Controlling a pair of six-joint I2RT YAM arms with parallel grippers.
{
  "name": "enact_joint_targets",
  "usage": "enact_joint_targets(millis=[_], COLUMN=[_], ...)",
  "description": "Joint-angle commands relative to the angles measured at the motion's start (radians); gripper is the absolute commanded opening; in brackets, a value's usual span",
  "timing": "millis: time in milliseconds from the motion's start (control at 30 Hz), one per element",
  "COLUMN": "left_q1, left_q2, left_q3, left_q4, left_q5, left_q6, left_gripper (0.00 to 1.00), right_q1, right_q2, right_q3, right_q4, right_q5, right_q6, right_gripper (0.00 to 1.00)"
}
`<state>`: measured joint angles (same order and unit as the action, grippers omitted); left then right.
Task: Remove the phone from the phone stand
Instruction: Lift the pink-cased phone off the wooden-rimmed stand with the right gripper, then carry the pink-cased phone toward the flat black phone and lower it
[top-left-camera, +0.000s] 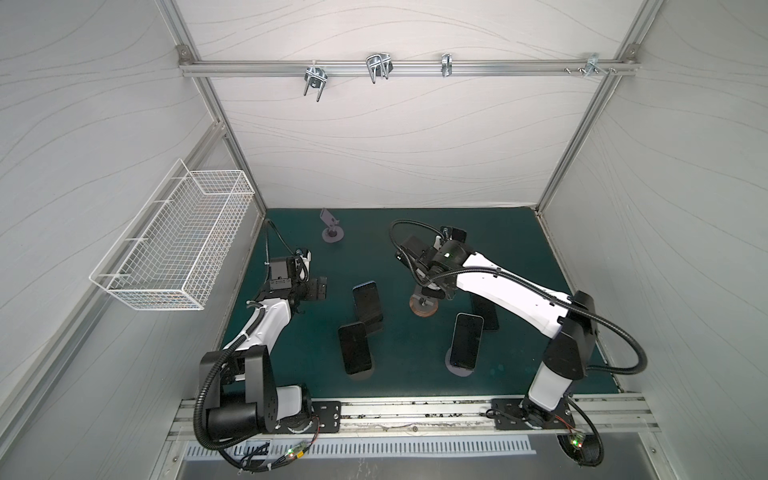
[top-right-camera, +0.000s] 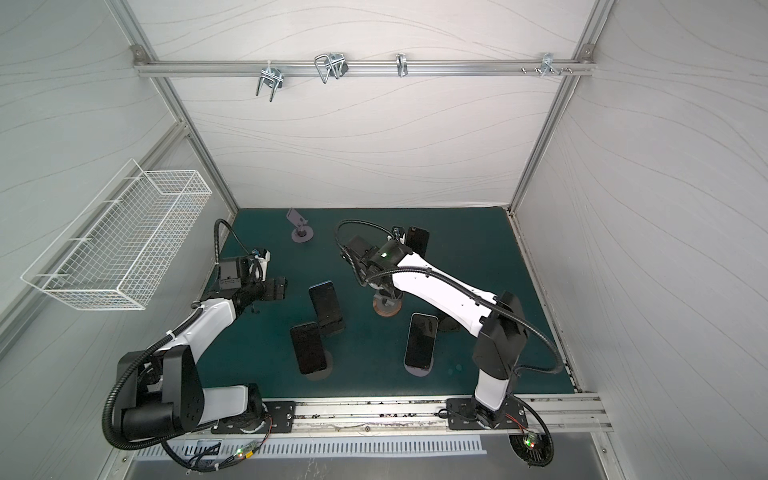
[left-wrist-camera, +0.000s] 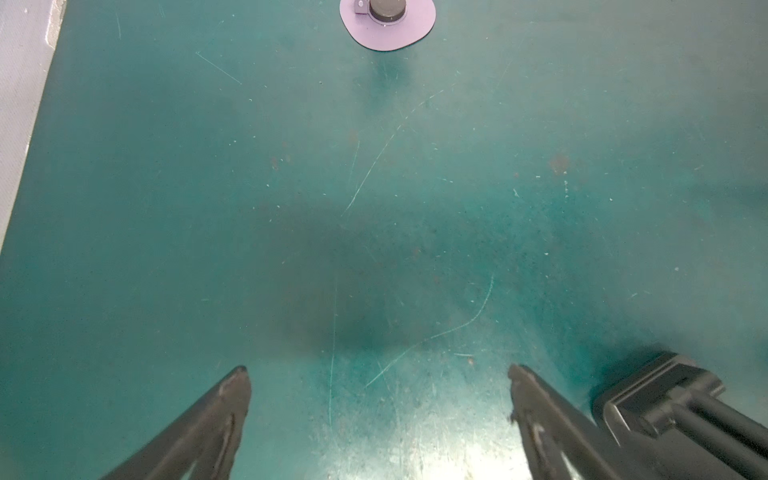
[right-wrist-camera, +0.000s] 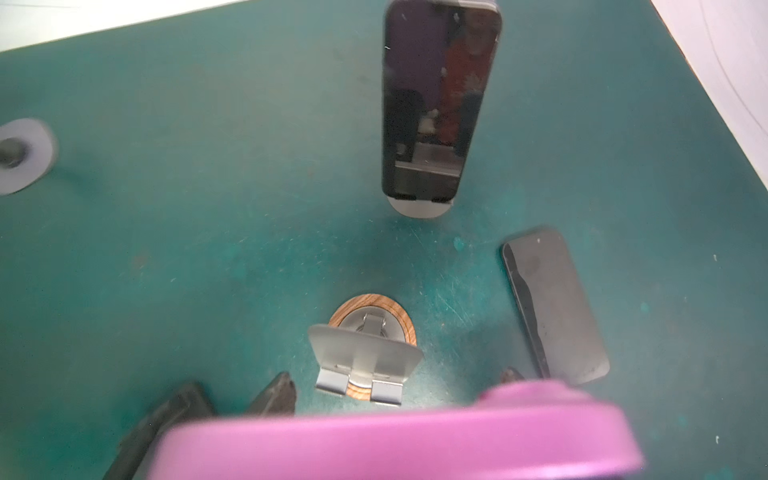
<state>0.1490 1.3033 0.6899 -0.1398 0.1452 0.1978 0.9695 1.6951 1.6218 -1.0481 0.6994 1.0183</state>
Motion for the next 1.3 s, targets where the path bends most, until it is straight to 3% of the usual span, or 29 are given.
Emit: enact_joint_targets(millis=[0, 200, 567, 833, 1267], left_q1=[0.004, 0.004, 0.004, 0.004, 0.004], left_q2=[-0.002, 0.002, 0.003, -0.001, -0.009], left_q3=[0.025, 0.027, 0.027, 0.025, 0.020], left_q4=[0.031, 0.029, 0.028, 0.029, 0.035], left_q5=[-0.004, -0.006, -0.004, 0.001, 0.002], left_q6=[0.000, 0.000, 0.000, 0.003, 0.005], left_gripper=[0.98, 0.98, 0.98, 0.98, 0.98], right_q1=[0.001, -0.076, -0.329, -0.454, -0.477], right_q2=[-0.111, -0.268, -0.475, -0.474, -0.332], right_q3=[-0.054, -0.165, -0.371, -0.477, -0.536], right_q4=[0.092, 0.149, 0.235, 0.266, 0.370], right_q5=[-0.014, -0.124, -0.442, -0.565, -0.639], right_q6=[-0.135, -0.269, -0.495, -0.558, -0.526], right_gripper=[0.65, 0.62, 0.61, 0.59, 0.59])
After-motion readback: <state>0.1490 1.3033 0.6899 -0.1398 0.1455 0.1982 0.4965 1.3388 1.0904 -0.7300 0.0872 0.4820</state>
